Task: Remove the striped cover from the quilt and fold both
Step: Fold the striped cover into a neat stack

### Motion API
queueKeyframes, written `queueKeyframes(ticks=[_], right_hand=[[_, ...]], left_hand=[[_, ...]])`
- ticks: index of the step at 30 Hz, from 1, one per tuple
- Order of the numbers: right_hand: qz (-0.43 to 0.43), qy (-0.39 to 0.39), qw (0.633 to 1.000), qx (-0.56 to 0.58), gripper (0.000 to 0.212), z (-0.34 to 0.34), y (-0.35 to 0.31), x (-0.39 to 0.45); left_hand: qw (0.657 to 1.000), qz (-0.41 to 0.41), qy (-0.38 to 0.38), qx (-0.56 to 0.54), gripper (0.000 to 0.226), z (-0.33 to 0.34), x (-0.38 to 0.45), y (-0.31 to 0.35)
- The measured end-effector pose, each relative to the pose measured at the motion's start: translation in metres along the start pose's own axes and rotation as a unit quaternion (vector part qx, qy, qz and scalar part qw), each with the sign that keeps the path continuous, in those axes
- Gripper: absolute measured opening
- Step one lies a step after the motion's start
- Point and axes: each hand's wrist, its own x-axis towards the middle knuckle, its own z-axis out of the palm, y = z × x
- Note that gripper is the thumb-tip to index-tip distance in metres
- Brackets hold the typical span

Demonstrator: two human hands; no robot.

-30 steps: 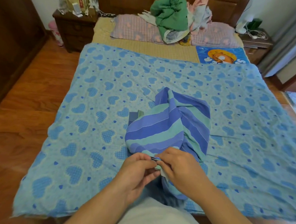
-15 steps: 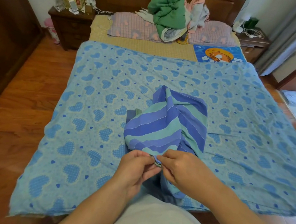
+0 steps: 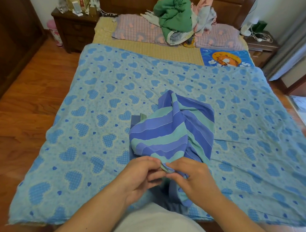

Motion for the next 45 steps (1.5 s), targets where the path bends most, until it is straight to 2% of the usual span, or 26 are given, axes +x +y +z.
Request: queueKeyframes(ticks=[2, 4, 6, 9, 11, 13, 15, 16, 19, 20, 21, 23, 25, 27, 30, 32, 34, 36, 38, 39, 40, 42, 43, 44, 45], right_hand=[[0.076, 0.053, 0.994, 0.063, 0.009, 0.004, -0.003, 0.001], [0.113, 0.083, 0.987, 0.081, 0.006, 0.006, -0.007, 0.003], [0.135, 0.112, 0.98, 0.095, 0.012, 0.0, -0.01, 0.006], [0.134, 0.154, 0.972, 0.113, 0.014, -0.023, -0.016, 0.017], [0.117, 0.184, 0.969, 0.119, 0.015, -0.046, -0.023, 0.028], [0.09, 0.216, 0.966, 0.113, 0.023, -0.071, -0.034, 0.04], [0.065, 0.241, 0.963, 0.102, 0.026, -0.099, -0.045, 0.051], [0.054, 0.252, 0.962, 0.096, 0.026, -0.115, -0.05, 0.054], [0.011, 0.308, 0.946, 0.102, 0.022, -0.166, -0.065, 0.06], [-0.004, 0.33, 0.937, 0.116, 0.018, -0.182, -0.071, 0.062], [-0.018, 0.349, 0.928, 0.129, 0.016, -0.197, -0.076, 0.064], [-0.032, 0.378, 0.913, 0.147, 0.011, -0.217, -0.083, 0.068], [-0.03, 0.405, 0.901, 0.154, 0.018, -0.229, -0.085, 0.071], [-0.028, 0.432, 0.885, 0.169, 0.026, -0.239, -0.084, 0.072], [-0.019, 0.464, 0.865, 0.191, 0.027, -0.256, -0.084, 0.073], [-0.004, 0.478, 0.859, 0.184, 0.023, -0.265, -0.082, 0.073], [0.024, 0.486, 0.859, 0.16, 0.015, -0.269, -0.076, 0.074], [0.057, 0.489, 0.861, 0.128, 0.014, -0.269, -0.064, 0.078], [0.089, 0.477, 0.867, 0.113, 0.014, -0.266, -0.052, 0.08], [0.105, 0.458, 0.876, 0.105, 0.014, -0.262, -0.047, 0.082], [0.121, 0.432, 0.889, 0.094, 0.016, -0.257, -0.042, 0.085], [0.14, 0.373, 0.914, 0.072, 0.017, -0.242, -0.035, 0.093], [0.143, 0.344, 0.926, 0.061, 0.016, -0.233, -0.034, 0.097], [0.142, 0.316, 0.937, 0.049, 0.016, -0.224, -0.034, 0.102], [0.138, 0.289, 0.947, 0.035, 0.019, -0.217, -0.035, 0.106]], left_hand=[[0.995, 0.055, 0.023, 0.081, 0.014, 0.001, 0.005, -0.001], [0.967, 0.15, 0.061, 0.199, 0.02, 0.004, 0.013, -0.005], [0.905, 0.266, 0.092, 0.318, 0.022, 0.007, 0.023, -0.012], [0.785, 0.397, 0.141, 0.454, 0.02, 0.009, 0.038, -0.014], [0.725, 0.454, 0.161, 0.492, 0.02, 0.013, 0.048, -0.005], [0.68, 0.496, 0.173, 0.512, 0.022, 0.022, 0.058, 0.008], [0.651, 0.49, 0.187, 0.549, 0.035, 0.032, 0.07, 0.025], [0.651, 0.465, 0.188, 0.57, 0.045, 0.035, 0.074, 0.036], [0.706, 0.392, 0.163, 0.567, 0.077, 0.034, 0.089, 0.08], [0.719, 0.392, 0.162, 0.55, 0.08, 0.031, 0.092, 0.097], [0.718, 0.406, 0.175, 0.538, 0.075, 0.03, 0.094, 0.113], [0.661, 0.448, 0.237, 0.553, 0.049, 0.031, 0.099, 0.141], [0.602, 0.453, 0.269, 0.6, 0.036, 0.036, 0.104, 0.159], [0.574, 0.437, 0.274, 0.636, 0.034, 0.038, 0.11, 0.166], [0.549, 0.406, 0.272, 0.678, 0.037, 0.021, 0.12, 0.166], [0.507, 0.386, 0.268, 0.723, 0.035, 0.001, 0.127, 0.165], [0.438, 0.325, 0.281, 0.79, 0.03, -0.027, 0.133, 0.162], [0.408, 0.211, 0.321, 0.828, 0.033, -0.064, 0.135, 0.155], [0.424, 0.056, 0.363, 0.828, 0.043, -0.109, 0.136, 0.14], [0.444, -0.023, 0.348, 0.825, 0.045, -0.126, 0.135, 0.132], [0.463, -0.08, 0.289, 0.834, 0.044, -0.134, 0.133, 0.123], [0.506, -0.109, 0.138, 0.844, 0.042, -0.122, 0.126, 0.108], [0.535, -0.096, 0.088, 0.835, 0.041, -0.102, 0.121, 0.102], [0.582, -0.055, 0.054, 0.809, 0.039, -0.078, 0.119, 0.096], [0.652, 0.02, 0.037, 0.757, 0.036, -0.052, 0.118, 0.089]])
